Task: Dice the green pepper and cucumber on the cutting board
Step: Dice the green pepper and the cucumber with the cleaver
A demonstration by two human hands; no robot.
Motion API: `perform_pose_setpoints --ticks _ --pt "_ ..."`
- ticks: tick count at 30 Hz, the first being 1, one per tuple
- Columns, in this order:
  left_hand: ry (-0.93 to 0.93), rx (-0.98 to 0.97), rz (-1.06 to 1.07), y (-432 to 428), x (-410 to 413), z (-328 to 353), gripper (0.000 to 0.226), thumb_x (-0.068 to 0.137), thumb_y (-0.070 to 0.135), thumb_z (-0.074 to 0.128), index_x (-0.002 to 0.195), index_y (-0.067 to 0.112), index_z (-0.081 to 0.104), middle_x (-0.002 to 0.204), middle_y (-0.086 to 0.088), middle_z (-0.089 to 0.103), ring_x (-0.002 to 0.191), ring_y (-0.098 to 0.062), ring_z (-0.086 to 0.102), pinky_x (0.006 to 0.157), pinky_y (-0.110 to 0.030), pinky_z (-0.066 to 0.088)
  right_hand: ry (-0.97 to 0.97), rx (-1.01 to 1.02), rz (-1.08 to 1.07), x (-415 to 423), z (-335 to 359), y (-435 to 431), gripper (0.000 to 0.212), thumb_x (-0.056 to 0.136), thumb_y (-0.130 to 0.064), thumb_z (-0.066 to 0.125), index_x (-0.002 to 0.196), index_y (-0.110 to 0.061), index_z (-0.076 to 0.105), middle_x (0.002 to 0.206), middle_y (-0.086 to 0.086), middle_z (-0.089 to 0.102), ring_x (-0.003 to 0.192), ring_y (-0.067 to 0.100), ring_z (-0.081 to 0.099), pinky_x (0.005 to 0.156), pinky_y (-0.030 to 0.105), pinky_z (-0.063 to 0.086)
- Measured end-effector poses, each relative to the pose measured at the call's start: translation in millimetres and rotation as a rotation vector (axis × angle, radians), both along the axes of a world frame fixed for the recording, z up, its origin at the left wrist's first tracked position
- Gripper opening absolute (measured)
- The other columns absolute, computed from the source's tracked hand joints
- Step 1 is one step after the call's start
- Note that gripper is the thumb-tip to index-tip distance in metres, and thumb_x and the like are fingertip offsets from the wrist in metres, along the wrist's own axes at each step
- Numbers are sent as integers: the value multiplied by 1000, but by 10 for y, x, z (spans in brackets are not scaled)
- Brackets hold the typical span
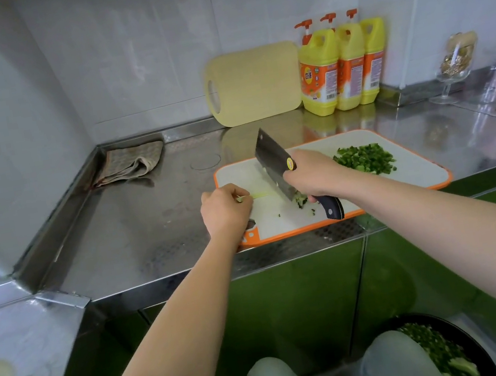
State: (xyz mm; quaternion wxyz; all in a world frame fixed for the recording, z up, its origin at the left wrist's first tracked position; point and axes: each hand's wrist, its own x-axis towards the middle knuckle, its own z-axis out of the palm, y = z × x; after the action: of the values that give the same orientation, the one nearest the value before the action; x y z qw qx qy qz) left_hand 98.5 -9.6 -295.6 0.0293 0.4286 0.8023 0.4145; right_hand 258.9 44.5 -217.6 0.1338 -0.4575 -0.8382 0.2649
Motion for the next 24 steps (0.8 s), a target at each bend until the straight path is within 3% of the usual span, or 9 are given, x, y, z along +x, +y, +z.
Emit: perform_pose_setpoints --ticks 3,10,13,17,20,24 --pt "-22 20 -23 3 -23 -32 11 79 19 63 78 29 68 67 11 59 105 -15 44 73 -36 56 -104 -9 9 -38 -48 -24 19 94 -11 40 75 -9 42 59 8 48 44 25 53 44 23 38" --pt "-72 52 -27 -3 -30 -65 10 76 22 64 79 27 71 73 3 63 104 -13 42 74 -40 57 -39 50 -4 -57 -63 -15 11 96 -18 39 103 -9 42 75 6 53 50 24 59 56 33 51" --pt "-79 43 -25 -9 -24 -61 9 76 22 63 78 27 70 77 2 64 106 -12 44 77 -39 56 -81 5 -8 -75 -83 -39 8 95 -14 40 91 -8 42 69 6 49 45 23 56 45 24 41" --pt "-81 34 -22 -22 -18 -65 8 75 23 63 75 28 69 81 1 64 107 -13 44 81 -39 55 -74 21 -33 -79 -104 -37 12 95 -12 39 94 -4 48 68 10 54 47 25 58 47 25 43" --pt "-96 43 -27 -24 -18 -58 7 75 23 64 75 27 69 80 1 64 106 -15 44 80 -40 55 -37 56 -14 -79 -109 -40 9 96 -17 38 98 -9 42 75 7 51 52 27 61 53 29 45" --pt "-100 44 -48 -37 -9 -47 10 75 20 63 71 29 67 75 5 62 106 -15 43 81 -41 55 -59 -9 -17 -102 -113 -59 7 94 -12 39 91 -8 43 69 7 47 45 24 54 44 24 40"
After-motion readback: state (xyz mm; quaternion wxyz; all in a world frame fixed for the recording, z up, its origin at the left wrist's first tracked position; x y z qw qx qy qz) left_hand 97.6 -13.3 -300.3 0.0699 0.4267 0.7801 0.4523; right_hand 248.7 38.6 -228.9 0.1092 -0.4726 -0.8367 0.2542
